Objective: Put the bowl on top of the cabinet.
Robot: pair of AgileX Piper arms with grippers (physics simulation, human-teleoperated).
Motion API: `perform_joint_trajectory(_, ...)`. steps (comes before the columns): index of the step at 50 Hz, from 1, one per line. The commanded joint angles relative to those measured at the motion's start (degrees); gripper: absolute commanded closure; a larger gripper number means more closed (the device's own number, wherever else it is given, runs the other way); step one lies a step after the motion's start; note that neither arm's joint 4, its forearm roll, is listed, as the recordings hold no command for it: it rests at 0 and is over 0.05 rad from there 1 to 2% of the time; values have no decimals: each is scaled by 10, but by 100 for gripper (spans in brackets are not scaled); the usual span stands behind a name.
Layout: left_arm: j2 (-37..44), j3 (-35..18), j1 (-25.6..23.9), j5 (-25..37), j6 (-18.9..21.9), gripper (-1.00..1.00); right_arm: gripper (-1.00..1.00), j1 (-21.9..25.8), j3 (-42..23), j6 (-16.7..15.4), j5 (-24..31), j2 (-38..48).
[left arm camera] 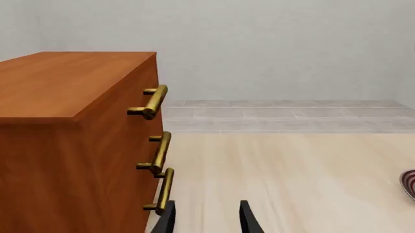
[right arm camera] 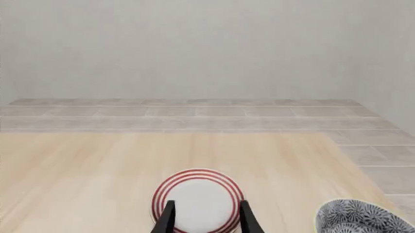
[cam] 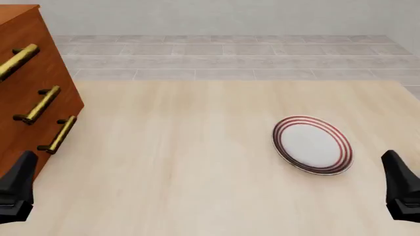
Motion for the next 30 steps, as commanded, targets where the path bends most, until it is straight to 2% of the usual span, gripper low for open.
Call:
perform_joint_trajectory(1, 3, -2, 1, -1, 0, -100, -100, 1, -2, 2, 6, -7)
perform_joint_trajectory(30, 2, -1, 1, 0, 0, -100, -100, 2, -3, 2, 5, -4)
